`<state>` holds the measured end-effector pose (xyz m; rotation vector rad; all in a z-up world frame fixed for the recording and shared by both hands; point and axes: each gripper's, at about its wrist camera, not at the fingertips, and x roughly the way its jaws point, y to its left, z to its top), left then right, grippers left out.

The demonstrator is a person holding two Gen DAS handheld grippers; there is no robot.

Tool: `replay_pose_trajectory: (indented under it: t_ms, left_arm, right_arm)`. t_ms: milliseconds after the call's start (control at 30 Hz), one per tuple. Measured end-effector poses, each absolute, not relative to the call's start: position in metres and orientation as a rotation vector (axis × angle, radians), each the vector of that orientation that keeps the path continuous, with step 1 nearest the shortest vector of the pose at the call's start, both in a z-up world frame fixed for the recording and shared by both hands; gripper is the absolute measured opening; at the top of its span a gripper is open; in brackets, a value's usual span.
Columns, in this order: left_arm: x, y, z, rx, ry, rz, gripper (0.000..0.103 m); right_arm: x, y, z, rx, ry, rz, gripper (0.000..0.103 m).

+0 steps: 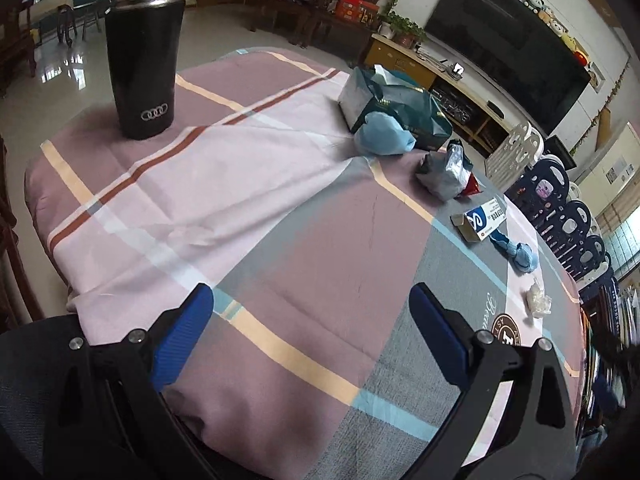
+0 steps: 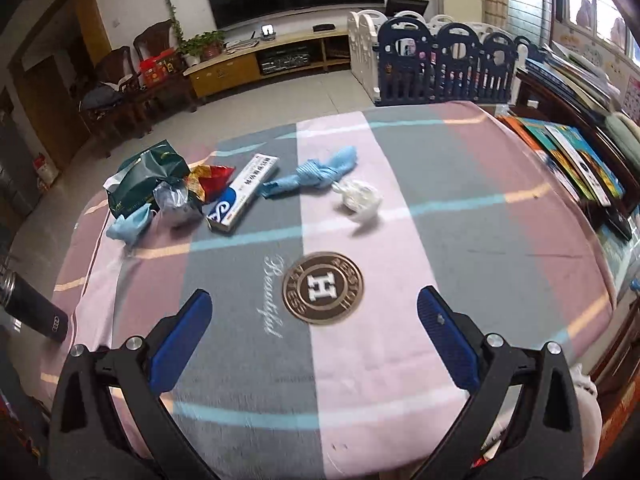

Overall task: Collect trash
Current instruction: 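Move both tools back over the table toward the remaining trash, then grasp the blue knotted cloth with the right tool while the left tool grasps the white medicine box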

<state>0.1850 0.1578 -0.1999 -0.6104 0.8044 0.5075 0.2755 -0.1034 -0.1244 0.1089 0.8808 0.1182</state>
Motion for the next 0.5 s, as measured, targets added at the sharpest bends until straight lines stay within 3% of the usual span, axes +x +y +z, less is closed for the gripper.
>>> replay_pose_trajectory:
  t_ms: [300,500]
  left_arm:
    - [0.185,0.163,-0.205,-0.673,0.812,0.505,0.098]
    - [0.183,0.174,-0.212,-0.751,0.816,0.525,0.098]
  right_arm:
    - [0.402,-0.016,-0.157,0.071,0.98,0.174,0.099]
    - [0.462,0.005,-0.201,0.121,1.116,0.091,0.082]
